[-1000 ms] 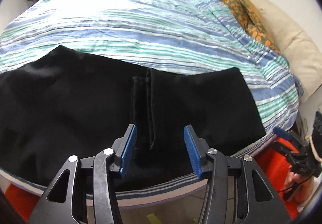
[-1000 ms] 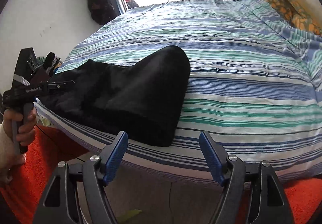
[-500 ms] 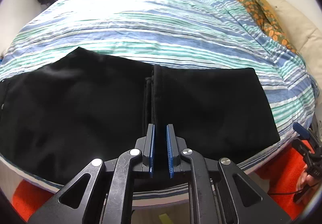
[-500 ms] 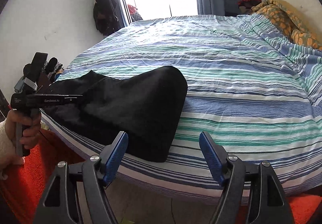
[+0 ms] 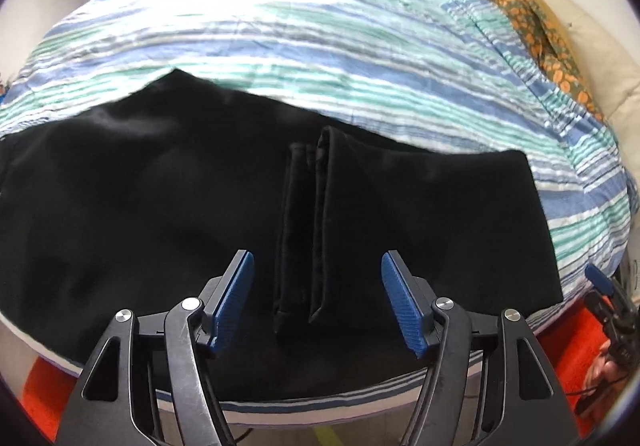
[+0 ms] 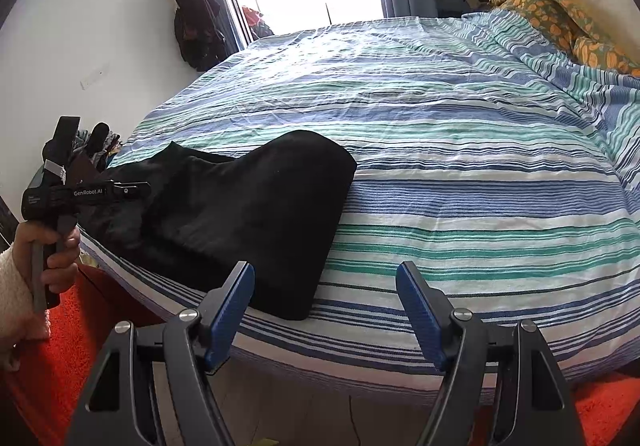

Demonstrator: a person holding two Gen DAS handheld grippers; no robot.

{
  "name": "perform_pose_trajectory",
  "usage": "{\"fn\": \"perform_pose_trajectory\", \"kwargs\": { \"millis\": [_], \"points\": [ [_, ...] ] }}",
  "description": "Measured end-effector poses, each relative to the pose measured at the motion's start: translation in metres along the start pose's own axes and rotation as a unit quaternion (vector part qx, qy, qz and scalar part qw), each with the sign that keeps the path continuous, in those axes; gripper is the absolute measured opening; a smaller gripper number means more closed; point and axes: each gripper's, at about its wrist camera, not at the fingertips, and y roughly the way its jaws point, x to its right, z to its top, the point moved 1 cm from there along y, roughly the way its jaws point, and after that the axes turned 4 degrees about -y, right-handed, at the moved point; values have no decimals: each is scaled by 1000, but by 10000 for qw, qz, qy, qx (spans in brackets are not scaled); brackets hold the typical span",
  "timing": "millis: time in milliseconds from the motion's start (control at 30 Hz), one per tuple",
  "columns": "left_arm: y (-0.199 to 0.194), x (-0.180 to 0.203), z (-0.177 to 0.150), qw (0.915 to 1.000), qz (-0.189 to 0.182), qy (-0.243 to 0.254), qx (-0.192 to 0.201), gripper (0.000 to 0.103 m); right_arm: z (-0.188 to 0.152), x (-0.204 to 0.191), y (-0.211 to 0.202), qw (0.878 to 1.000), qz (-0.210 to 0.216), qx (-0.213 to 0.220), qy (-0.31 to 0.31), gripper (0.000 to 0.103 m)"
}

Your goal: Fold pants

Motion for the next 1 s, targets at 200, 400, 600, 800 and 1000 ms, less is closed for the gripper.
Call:
{"fn": "perform_pose_trajectory", "kwargs": {
  "millis": [200,400,600,800,1000],
  "points": [
    [18,13,-2,9996,228,165,-103,12,-1,5,-3,9999,-36,54,113,73],
    [-7,22,-17,9972,196,724,72,9,-3,22,-1,9988,-200,-46,441,73],
    [-1,-10,-11,9999,145,-15,-24,14,24,1,4,9998,134,147,-28,62],
    [-1,-6,-15,9994,345,100,16,26,42,-35,64,9927,1059,-283,-507,45],
    [-6,-11,-20,9996,265,-24,120,45,46,-18,93,9887,1057,-1052,-153,32]
  ]
}}
